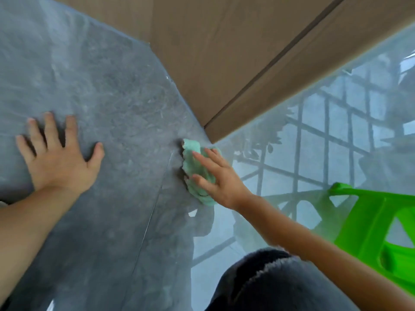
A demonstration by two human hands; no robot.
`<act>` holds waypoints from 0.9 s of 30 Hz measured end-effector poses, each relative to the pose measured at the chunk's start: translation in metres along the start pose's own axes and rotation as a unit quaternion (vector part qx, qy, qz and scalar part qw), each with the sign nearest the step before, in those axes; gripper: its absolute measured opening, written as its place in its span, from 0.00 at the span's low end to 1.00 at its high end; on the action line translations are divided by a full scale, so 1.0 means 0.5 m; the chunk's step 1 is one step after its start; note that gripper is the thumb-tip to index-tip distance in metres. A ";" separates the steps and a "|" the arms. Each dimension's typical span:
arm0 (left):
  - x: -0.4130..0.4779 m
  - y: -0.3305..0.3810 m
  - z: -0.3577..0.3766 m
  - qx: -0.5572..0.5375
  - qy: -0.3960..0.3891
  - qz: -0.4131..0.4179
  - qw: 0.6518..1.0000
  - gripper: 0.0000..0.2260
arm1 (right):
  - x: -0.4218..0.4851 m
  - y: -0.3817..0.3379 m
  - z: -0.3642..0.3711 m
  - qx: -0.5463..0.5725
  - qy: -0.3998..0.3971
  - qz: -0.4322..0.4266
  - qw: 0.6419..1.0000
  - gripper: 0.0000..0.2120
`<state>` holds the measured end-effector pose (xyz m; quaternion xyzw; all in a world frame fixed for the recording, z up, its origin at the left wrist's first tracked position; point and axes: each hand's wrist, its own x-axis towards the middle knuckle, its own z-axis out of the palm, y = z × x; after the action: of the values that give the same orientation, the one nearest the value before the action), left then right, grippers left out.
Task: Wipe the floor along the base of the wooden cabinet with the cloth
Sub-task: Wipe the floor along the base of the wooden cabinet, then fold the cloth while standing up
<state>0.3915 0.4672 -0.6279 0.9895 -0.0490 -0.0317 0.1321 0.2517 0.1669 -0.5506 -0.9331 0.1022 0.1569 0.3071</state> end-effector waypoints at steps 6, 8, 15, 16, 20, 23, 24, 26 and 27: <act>-0.101 0.156 -0.020 -0.043 -0.046 -0.003 0.998 0.20 | -0.014 -0.004 0.023 0.162 0.187 0.281 0.927 0.33; -0.134 0.245 -0.035 -0.121 -0.110 0.073 0.984 0.14 | -0.007 -0.010 0.033 0.236 0.192 0.356 0.883 0.30; -0.127 0.436 -0.102 -0.490 -0.468 -0.301 0.671 0.11 | -0.046 -0.045 -0.040 0.561 0.124 0.348 0.741 0.03; -0.120 0.443 -0.128 -0.498 -0.510 -0.282 0.643 0.05 | -0.062 -0.047 -0.070 0.587 0.129 0.331 0.728 0.06; -0.088 0.501 -0.253 -0.510 -0.570 -0.169 0.622 0.07 | -0.150 -0.066 -0.223 0.607 0.165 0.269 0.730 0.07; -0.091 0.603 -0.380 -0.485 -0.611 -0.086 0.620 0.09 | -0.245 -0.086 -0.361 0.607 0.203 0.215 0.737 0.05; -0.094 0.645 -0.421 -0.477 -0.624 -0.054 0.616 0.10 | -0.280 -0.096 -0.410 0.604 0.223 0.198 0.739 0.05; -0.110 0.733 -0.503 -0.463 -0.648 0.011 0.605 0.12 | -0.354 -0.116 -0.507 0.596 0.273 0.170 0.736 0.04; -0.123 0.779 -0.541 -0.458 -0.657 0.036 0.598 0.13 | -0.393 -0.126 -0.554 0.590 0.301 0.160 0.732 0.04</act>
<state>0.3166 0.1696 -0.2615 0.5088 -0.1372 -0.6867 0.5007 0.1507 0.0674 -0.2356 -0.5327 0.4092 -0.1775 0.7192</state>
